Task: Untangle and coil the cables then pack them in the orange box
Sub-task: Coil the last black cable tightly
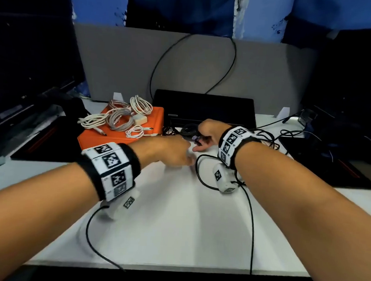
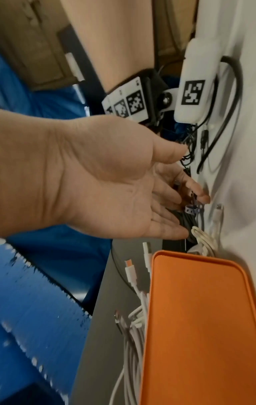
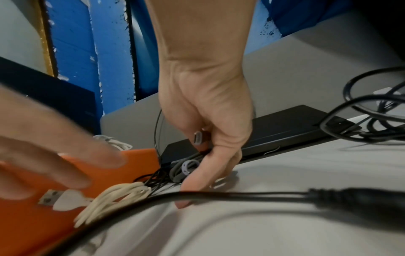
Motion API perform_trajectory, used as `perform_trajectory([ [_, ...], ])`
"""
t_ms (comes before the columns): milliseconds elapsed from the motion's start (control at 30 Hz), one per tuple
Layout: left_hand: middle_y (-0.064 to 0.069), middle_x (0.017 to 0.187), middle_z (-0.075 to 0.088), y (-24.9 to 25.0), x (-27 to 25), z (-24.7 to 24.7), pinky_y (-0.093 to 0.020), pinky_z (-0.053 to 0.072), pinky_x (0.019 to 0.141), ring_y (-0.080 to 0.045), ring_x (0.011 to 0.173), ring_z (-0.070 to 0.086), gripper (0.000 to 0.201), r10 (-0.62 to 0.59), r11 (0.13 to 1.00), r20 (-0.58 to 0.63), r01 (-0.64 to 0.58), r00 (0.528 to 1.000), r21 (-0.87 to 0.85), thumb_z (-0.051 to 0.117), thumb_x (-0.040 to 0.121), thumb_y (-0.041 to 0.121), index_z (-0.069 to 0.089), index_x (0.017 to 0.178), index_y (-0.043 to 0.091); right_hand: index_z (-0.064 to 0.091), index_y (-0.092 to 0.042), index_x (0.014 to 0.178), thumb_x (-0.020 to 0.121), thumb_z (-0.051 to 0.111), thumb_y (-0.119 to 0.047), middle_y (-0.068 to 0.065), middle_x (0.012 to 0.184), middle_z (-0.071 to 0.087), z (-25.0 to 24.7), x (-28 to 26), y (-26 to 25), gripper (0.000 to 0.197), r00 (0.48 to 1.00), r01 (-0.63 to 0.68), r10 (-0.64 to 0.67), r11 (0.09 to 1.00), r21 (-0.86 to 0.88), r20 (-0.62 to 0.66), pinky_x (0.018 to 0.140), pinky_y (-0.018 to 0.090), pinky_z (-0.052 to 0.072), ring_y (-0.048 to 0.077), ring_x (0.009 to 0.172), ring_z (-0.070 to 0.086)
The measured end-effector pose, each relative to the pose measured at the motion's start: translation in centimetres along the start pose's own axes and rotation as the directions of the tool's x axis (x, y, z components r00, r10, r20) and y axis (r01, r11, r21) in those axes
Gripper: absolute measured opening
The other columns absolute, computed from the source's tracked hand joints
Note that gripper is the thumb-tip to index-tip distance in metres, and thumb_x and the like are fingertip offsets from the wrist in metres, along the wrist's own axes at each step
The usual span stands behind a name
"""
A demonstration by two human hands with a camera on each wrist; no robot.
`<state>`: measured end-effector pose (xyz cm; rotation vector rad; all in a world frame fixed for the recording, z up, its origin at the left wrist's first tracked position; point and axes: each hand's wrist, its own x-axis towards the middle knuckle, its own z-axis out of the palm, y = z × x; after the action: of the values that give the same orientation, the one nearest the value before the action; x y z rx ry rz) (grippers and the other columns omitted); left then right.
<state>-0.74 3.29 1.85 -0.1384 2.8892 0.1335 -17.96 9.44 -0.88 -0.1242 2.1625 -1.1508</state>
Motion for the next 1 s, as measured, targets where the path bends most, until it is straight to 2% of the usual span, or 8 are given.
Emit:
perform_trajectory([
  [100, -0.013, 0.151, 0.045, 0.1, 1.7, 0.5, -0.032, 0.04, 0.1, -0.031, 0.134, 0.048, 0.065, -0.042, 0.998, -0.002, 0.042, 0.999, -0.043, 0.047, 0.103, 0.049, 0.03, 0.156, 0.014, 0.056, -0.001, 0.086, 0.104, 0.033, -0.002, 0.016, 0.074, 0.055, 1.3, -0.8, -0.5, 0.029, 0.998, 0.048, -0.053, 0.994, -0.096, -0.045, 0.079, 0.051, 0.059, 0.027, 0.058, 0.052],
  [167, -0.016, 0.158, 0.034, -0.2, 3.2, 0.9, -0.039, 0.04, 0.108, -0.035, 0.139, 0.042, 0.079, -0.111, 0.992, -0.005, 0.111, 0.994, -0.054, 0.046, 0.101, 0.054, 0.015, 0.161, 0.013, 0.055, -0.004, 0.081, 0.102, 0.029, -0.002, 0.013, 0.069, 0.054, 1.2, -1.0, -0.4, 0.033, 0.996, 0.071, -0.077, 0.989, -0.132, -0.043, 0.072, 0.041, 0.05, 0.023, 0.056, 0.047],
  [367, -0.011, 0.165, 0.023, -0.6, 7.1, 0.8, -0.047, 0.028, 0.118, -0.036, 0.148, 0.027, 0.073, -0.184, 0.977, -0.051, 0.188, 0.982, 0.098, 0.044, 0.099, 0.035, 0.015, 0.161, 0.009, 0.06, -0.002, 0.102, 0.106, 0.035, -0.017, 0.018, 0.083, 0.064, -0.4, -1.3, -0.5, 0.03, 0.996, 0.09, -0.086, 0.921, -0.38, 0.029, 0.07, 0.034, 0.052, 0.027, 0.061, 0.06],
  [500, -0.008, 0.161, 0.037, -0.3, 8.8, 0.4, -0.044, 0.035, 0.115, -0.032, 0.142, 0.04, 0.06, -0.096, 0.988, 0.02, 0.093, 0.995, 0.12, 0.037, 0.102, 0.037, 0.03, 0.157, 0.014, 0.059, -0.008, 0.101, 0.106, 0.038, -0.025, 0.017, 0.099, 0.073, -2.6, -3.3, -0.6, 0.027, 0.981, 0.156, -0.191, 0.725, -0.671, 0.022, 0.061, 0.029, 0.05, 0.025, 0.066, 0.064],
  [667, -0.012, 0.157, 0.042, -0.4, 10.2, 0.0, -0.044, 0.038, 0.115, -0.032, 0.141, 0.043, 0.057, -0.153, 0.973, 0.095, 0.133, 0.984, 0.189, 0.044, 0.096, 0.02, 0.042, 0.152, 0.01, 0.063, -0.01, 0.113, 0.101, 0.055, -0.041, 0.007, 0.103, 0.074, -6.5, -5.2, 0.7, 0.035, 0.973, 0.182, -0.205, 0.375, -0.909, 0.11, 0.095, 0.049, 0.058, 0.027, 0.089, 0.069],
  [800, -0.013, 0.154, 0.045, -0.3, 10.3, -0.9, -0.039, 0.038, 0.113, -0.031, 0.139, 0.045, 0.053, -0.152, 0.966, 0.088, 0.129, 0.984, 0.225, 0.045, 0.097, 0.023, 0.046, 0.149, 0.01, 0.055, -0.016, 0.143, 0.098, 0.061, -0.052, 0.005, 0.148, 0.052, -9.3, -7.9, 3.7, 0.058, 0.984, 0.146, -0.106, 0.024, -0.989, 0.143, 0.109, 0.044, 0.045, 0.031, 0.133, 0.053],
  [900, -0.011, 0.139, 0.057, -0.1, 10.6, -1.7, -0.041, 0.047, 0.104, -0.03, 0.119, 0.057, 0.043, -0.095, 0.973, 0.045, 0.083, 0.994, 0.215, 0.047, 0.099, 0.032, 0.058, 0.135, 0.012, 0.054, -0.026, 0.142, 0.087, 0.068, -0.062, 0.003, 0.143, 0.057, -10.8, -7.6, 6.5, 0.068, 0.989, 0.141, -0.042, -0.014, -0.99, 0.142, 0.106, 0.047, 0.049, 0.029, 0.126, 0.059],
  [1000, -0.01, 0.117, 0.065, 2.2, 9.7, -2.3, -0.043, 0.056, 0.088, -0.028, 0.098, 0.062, 0.036, -0.003, 0.977, -0.097, 0.023, 0.995, 0.21, 0.048, 0.099, 0.037, 0.067, 0.114, 0.011, 0.055, -0.03, 0.136, 0.08, 0.073, -0.06, -0.001, 0.122, 0.065, -11.8, -6.9, 8.7, 0.066, 0.984, 0.164, -0.087, 0.088, -0.983, 0.156, 0.092, 0.044, 0.058, 0.025, 0.102, 0.069],
])
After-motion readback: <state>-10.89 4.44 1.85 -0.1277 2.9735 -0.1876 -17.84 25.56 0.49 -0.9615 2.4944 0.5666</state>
